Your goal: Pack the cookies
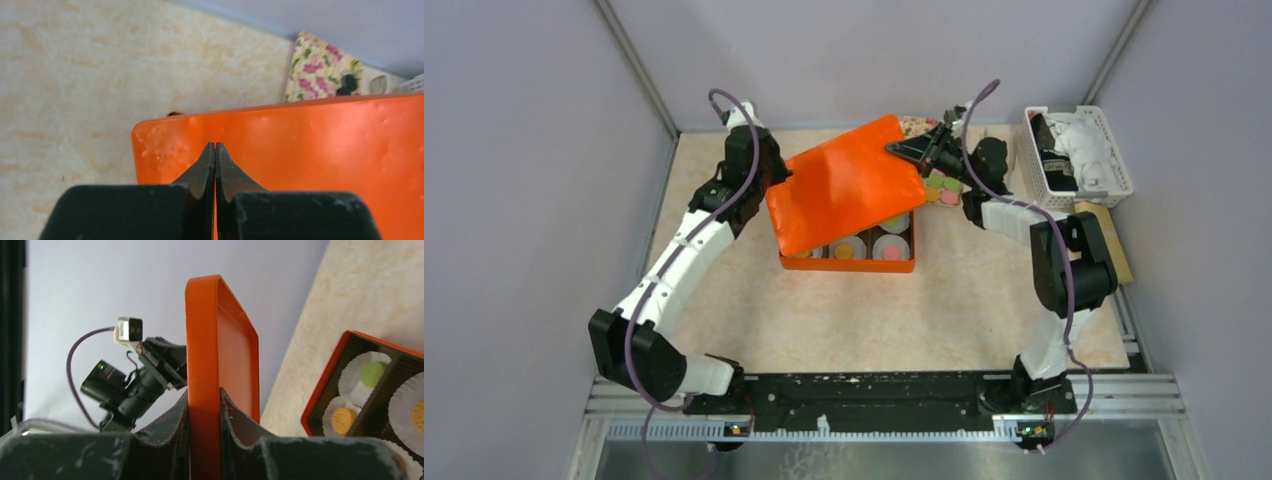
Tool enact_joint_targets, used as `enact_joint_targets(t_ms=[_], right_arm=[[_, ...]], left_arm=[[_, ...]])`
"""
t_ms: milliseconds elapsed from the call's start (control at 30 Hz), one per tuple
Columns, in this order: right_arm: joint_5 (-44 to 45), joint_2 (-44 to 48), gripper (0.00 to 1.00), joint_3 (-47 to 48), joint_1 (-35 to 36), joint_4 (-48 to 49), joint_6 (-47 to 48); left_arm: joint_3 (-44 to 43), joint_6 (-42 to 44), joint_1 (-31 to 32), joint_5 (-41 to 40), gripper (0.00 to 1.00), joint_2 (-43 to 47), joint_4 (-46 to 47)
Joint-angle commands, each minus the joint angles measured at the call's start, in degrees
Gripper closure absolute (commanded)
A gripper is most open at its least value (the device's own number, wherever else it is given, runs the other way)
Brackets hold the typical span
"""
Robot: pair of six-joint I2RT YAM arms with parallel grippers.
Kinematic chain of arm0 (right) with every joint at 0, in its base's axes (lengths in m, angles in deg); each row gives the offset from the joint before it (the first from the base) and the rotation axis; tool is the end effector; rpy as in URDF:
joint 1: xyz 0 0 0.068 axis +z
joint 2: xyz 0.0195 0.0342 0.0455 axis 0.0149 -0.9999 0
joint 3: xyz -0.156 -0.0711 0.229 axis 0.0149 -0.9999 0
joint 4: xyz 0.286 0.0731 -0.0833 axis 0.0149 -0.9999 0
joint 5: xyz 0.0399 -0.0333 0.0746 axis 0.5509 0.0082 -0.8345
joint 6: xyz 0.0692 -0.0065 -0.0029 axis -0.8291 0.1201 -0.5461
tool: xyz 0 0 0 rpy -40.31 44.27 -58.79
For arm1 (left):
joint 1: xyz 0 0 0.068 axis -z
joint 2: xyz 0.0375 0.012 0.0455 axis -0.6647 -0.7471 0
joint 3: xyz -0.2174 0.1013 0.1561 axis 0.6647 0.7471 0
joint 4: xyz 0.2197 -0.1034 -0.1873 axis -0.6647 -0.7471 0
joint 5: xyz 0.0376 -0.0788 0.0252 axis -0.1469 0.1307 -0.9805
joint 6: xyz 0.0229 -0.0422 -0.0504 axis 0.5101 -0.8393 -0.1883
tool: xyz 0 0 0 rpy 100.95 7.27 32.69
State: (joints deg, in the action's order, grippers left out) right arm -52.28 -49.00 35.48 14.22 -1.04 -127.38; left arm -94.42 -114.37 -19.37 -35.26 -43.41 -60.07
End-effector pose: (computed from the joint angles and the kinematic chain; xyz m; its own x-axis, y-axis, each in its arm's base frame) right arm 0.4314 0.1574 0.2712 -0.8207 0.5153 -0.2469 -0.3294 -0.0735 0.9413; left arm 0.3511 -0.1245 0.4035 -0.3236 -0.3558 -0.8767 -0.0797 0.9336 -0.3495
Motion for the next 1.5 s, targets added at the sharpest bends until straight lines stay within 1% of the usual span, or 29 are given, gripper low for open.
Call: enact_joint_targets(t_ms=[0,33,67,100,233,267,500,567,700,800,1033,1100,1300,1467], right_arm=[[7.58,1.73,1.00,8.04,4.76,-22.98,19.16],[8.94,1.75,1.00,9.28,5.58,-26.53,22.51],[9.76,1.55,1.00,10.15,5.90,-27.94,23.29],[10.00,1.03,1.00,10.62,5.98,-27.28,22.38],[12.12,-1.72,1.00,9.53,6.58,-20.82,13.71],[13.77,-1.74,1.00,8.46,7.15,-20.37,12.93],[28.15,-0.28,1.00,5.74,12.05,-25.94,13.44],[31.32,-0.23,1.00,4.35,13.05,-26.56,13.32],[33.75,-0.73,1.00,-0.18,13.95,-22.80,10.42],[36.45,1.12,1.00,-4.58,14.02,-21.43,10.27],[37.89,4.26,1.00,-8.04,13.71,-22.69,14.50],[37.72,4.52,1.00,-8.99,13.27,-22.45,14.80],[36.08,5.80,1.00,-14.52,9.96,-19.75,15.15],[35.55,7.41,1.00,-16.56,8.52,-20.55,17.31]], left_arm=[[4.29,-2.04,-4.05,6.62,1.00,1.66,4.84],[4.62,-2.18,-4.81,7.58,1.00,1.83,4.92],[4.71,-2.02,-5.31,8.12,1.00,2.05,5.01],[4.74,-1.70,-5.65,8.31,1.00,2.26,5.01],[5.52,-1.15,-6.31,9.47,1.00,2.50,5.47],[5.88,-1.19,-6.43,9.99,1.00,2.54,5.84],[8.47,-1.44,-7.08,12.65,1.00,2.01,7.83],[9.05,-1.35,-7.23,13.14,1.00,2.00,8.04],[9.95,-1.06,-7.41,14.13,1.00,1.98,8.71],[10.63,-0.90,-7.43,15.40,1.00,1.86,9.22],[13.26,-1.30,-7.43,18.18,1.00,0.88,11.46],[13.75,-1.18,-7.43,20.32,1.00,0.67,12.18],[14.90,-0.60,-7.43,22.41,1.00,-0.24,13.30],[15.94,-1.04,-7.43,24.57,1.00,-1.17,14.69]])
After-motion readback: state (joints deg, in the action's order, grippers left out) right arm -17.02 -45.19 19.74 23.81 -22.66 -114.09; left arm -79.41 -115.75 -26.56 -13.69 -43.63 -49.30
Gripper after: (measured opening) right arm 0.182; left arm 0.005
